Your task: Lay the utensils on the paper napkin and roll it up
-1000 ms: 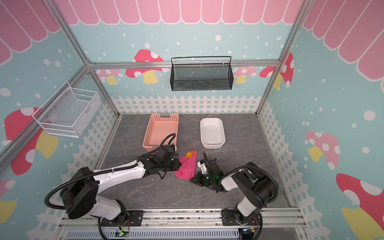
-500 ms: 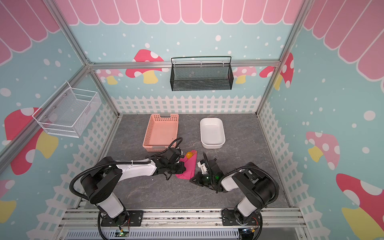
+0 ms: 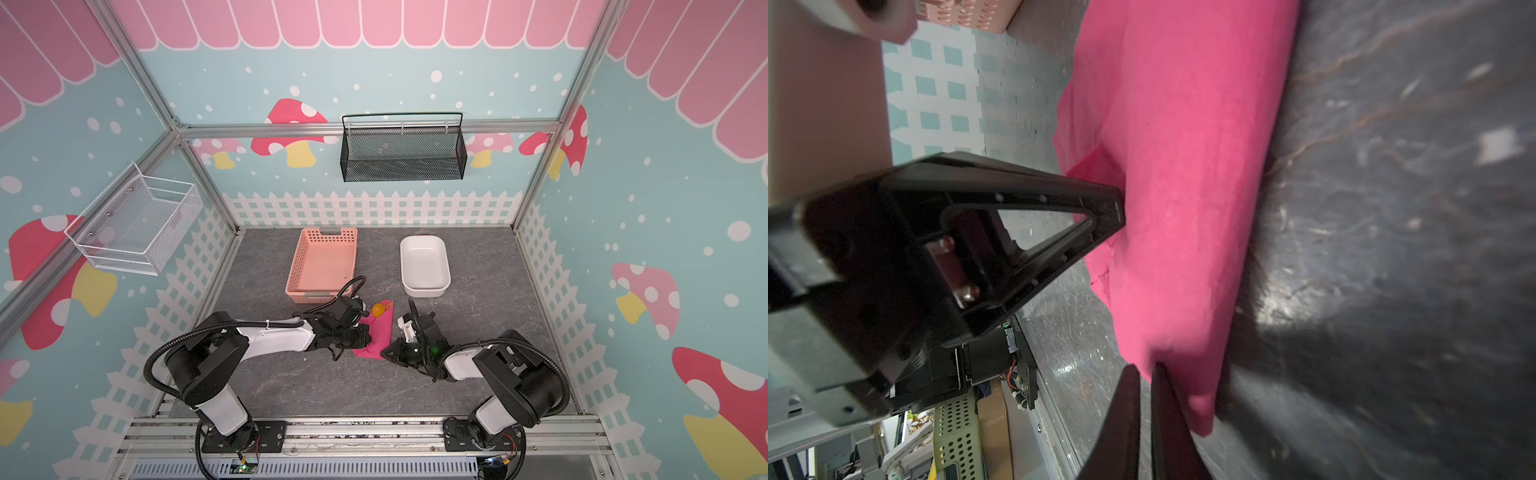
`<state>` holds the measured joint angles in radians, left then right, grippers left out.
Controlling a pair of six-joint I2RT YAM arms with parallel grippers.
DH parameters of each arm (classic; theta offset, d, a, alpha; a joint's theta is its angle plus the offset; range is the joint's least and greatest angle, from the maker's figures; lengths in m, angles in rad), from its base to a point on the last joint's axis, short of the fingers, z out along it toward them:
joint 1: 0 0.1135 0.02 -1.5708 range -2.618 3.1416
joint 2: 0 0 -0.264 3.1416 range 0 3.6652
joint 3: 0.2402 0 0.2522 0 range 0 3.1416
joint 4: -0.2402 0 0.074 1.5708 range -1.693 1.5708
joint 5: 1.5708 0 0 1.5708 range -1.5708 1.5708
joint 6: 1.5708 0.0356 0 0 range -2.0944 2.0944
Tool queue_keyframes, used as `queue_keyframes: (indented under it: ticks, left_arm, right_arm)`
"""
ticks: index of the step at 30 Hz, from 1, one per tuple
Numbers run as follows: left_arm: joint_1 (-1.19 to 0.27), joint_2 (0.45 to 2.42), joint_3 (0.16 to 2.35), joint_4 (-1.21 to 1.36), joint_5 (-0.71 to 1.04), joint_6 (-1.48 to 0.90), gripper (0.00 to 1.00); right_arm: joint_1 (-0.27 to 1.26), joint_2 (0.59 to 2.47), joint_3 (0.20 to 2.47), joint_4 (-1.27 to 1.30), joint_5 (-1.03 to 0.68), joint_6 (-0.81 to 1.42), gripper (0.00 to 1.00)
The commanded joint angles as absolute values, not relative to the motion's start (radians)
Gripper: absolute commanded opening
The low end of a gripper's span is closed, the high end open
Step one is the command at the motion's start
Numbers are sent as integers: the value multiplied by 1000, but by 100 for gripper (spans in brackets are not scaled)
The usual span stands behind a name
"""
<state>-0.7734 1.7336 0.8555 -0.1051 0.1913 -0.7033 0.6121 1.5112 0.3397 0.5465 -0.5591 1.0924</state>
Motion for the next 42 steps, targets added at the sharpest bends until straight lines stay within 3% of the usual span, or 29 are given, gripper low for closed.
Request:
queue_keyframes:
  ticks: [1, 17, 33, 42]
  left_arm:
    - [-767, 1741, 835, -108, 181, -709, 8]
    - [-785, 1719, 782, -100, 212, -722, 6]
    - [-819, 1591, 639, -114, 168, -766, 6]
    - [-819, 1620, 697, -157, 114, -671, 5]
  right_arm:
    - [595, 1504, 357, 531, -548, 1076, 11]
    - [627, 1579, 347, 409, -539, 1031, 10]
    - [758, 1492, 256, 469, -530, 1161, 9]
    - [691, 1385, 331, 469, -525, 1100, 10]
